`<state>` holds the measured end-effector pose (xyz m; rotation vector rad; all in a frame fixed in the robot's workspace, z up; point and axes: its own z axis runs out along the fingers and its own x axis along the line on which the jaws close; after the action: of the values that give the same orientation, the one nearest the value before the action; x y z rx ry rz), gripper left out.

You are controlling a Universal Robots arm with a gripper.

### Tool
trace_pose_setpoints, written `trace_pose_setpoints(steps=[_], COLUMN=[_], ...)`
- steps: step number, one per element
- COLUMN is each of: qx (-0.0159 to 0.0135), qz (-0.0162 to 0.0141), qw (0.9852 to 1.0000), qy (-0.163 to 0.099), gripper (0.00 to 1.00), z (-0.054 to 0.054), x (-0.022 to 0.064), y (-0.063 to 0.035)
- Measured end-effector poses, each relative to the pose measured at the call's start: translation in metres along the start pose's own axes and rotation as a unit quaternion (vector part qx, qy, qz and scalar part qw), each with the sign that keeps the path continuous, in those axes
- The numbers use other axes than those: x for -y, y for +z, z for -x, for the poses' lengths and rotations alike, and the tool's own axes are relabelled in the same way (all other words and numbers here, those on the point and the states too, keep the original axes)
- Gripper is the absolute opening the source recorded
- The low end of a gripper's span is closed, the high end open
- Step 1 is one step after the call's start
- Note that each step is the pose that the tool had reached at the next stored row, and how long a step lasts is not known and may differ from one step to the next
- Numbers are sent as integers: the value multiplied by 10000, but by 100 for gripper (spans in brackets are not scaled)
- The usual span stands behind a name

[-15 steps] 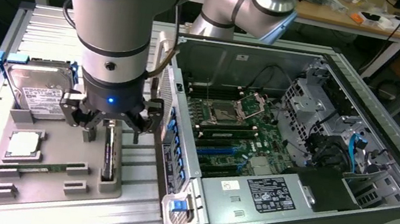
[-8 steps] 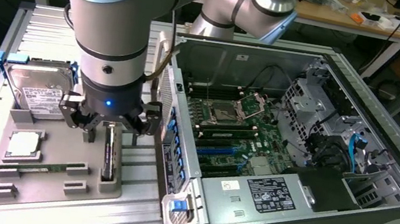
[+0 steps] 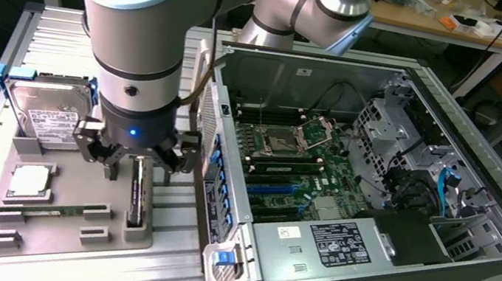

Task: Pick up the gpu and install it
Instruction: 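Pick up the gpu and move the gpu toward the slot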

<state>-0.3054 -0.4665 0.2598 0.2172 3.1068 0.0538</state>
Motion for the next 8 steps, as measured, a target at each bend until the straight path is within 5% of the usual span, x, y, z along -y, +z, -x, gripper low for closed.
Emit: trace_pose_setpoints(steps=[8], qx=[1], qz=[-2], qw=[10000], qy=[12], gripper=[74], z=[-18], x=[1], y=[64])
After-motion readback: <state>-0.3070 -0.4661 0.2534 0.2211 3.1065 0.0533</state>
